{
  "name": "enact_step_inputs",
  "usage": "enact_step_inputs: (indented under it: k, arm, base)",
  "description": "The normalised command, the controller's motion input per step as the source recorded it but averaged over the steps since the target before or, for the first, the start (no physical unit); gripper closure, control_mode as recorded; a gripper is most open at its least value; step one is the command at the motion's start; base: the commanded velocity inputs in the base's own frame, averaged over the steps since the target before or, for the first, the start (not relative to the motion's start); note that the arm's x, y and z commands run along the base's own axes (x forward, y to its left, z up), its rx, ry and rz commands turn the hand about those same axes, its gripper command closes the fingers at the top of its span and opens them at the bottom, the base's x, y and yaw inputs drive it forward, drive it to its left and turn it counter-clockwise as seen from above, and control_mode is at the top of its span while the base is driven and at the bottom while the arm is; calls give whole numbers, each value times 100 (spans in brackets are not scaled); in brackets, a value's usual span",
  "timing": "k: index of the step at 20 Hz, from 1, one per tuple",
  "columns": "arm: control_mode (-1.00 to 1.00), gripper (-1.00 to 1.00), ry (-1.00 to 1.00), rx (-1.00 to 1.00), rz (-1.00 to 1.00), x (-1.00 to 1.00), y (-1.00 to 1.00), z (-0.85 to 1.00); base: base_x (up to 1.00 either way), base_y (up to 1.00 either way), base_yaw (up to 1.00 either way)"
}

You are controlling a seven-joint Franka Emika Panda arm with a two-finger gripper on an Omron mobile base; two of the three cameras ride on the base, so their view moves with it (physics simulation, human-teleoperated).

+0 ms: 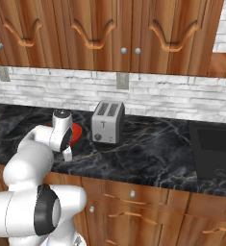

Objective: Pick up the bowls on the counter and stack them on top of one another in the open cabinet. Place the smaller bowl on top of the larger bowl.

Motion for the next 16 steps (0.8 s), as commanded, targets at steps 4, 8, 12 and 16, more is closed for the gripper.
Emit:
enact_step_inputs:
  k: [4,8,12,16]
  arm:
    - [-100,-100,0,0,2,38,-8,0]
    - [-100,-100,0,0,1,33,-4,0]
    - [-100,-100,0,0,2,28,0,-1]
    - [-100,-100,0,-1,3,26,0,-12]
  base:
    - [0,0,0]
    - [0,0,0]
    - [0,0,0]
    - [0,0,0]
